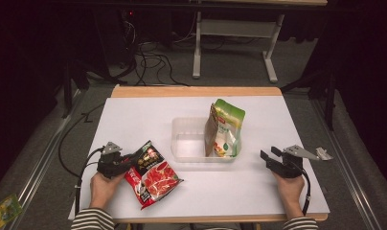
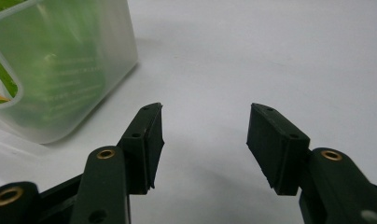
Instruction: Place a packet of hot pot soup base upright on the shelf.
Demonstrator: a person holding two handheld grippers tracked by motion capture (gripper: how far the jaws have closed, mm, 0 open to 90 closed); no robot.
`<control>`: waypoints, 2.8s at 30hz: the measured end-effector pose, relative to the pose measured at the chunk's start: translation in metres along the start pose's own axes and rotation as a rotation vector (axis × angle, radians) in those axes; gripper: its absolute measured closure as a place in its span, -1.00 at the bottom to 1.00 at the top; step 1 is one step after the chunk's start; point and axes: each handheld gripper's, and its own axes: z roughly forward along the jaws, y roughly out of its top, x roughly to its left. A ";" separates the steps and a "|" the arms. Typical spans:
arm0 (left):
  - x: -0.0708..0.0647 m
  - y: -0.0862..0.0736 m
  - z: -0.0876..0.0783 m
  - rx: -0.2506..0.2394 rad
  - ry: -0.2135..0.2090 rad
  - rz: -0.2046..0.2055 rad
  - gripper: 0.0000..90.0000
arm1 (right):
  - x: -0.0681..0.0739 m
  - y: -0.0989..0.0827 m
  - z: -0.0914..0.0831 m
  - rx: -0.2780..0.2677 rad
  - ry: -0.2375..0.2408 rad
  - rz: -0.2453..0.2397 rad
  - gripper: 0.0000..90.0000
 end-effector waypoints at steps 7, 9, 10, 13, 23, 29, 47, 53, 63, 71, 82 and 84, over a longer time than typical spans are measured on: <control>0.000 0.001 -0.002 0.009 -0.014 -0.003 0.76 | 0.001 -0.001 -0.001 -0.012 -0.014 -0.001 0.02; -0.001 0.002 -0.003 0.014 -0.016 -0.012 0.79 | 0.002 -0.001 -0.002 -0.015 -0.018 0.000 0.02; -0.001 0.002 -0.004 0.016 -0.016 -0.014 0.81 | 0.002 -0.001 -0.002 -0.011 -0.019 0.006 0.02; 0.000 0.002 -0.005 0.013 -0.022 -0.018 0.84 | 0.001 -0.001 -0.002 -0.011 -0.018 0.004 0.02; 0.001 0.002 -0.014 0.023 -0.042 -0.037 0.95 | 0.001 -0.001 -0.002 -0.025 -0.019 -0.006 0.03; 0.002 0.004 -0.022 0.012 -0.064 -0.063 0.96 | 0.003 -0.002 -0.004 -0.043 -0.024 -0.023 0.05; -0.007 0.026 -0.046 -0.040 -0.080 -0.066 0.97 | 0.000 -0.003 -0.006 -0.068 -0.011 0.004 0.04; -0.014 0.036 -0.057 -0.069 -0.076 -0.045 0.98 | 0.001 -0.003 -0.007 -0.068 -0.021 0.009 0.04; -0.025 0.049 -0.071 -0.135 -0.071 -0.009 0.98 | 0.003 -0.003 -0.007 -0.076 -0.031 -0.014 0.04; -0.029 0.056 -0.076 -0.159 -0.067 -0.001 0.98 | 0.003 -0.004 -0.007 -0.078 -0.029 -0.007 0.03; -0.035 0.060 -0.083 -0.181 -0.054 0.021 0.99 | 0.002 -0.004 -0.008 -0.087 -0.022 -0.011 0.02; -0.038 0.061 -0.085 -0.184 -0.055 0.029 0.99 | 0.002 -0.004 -0.008 -0.086 -0.024 -0.006 0.02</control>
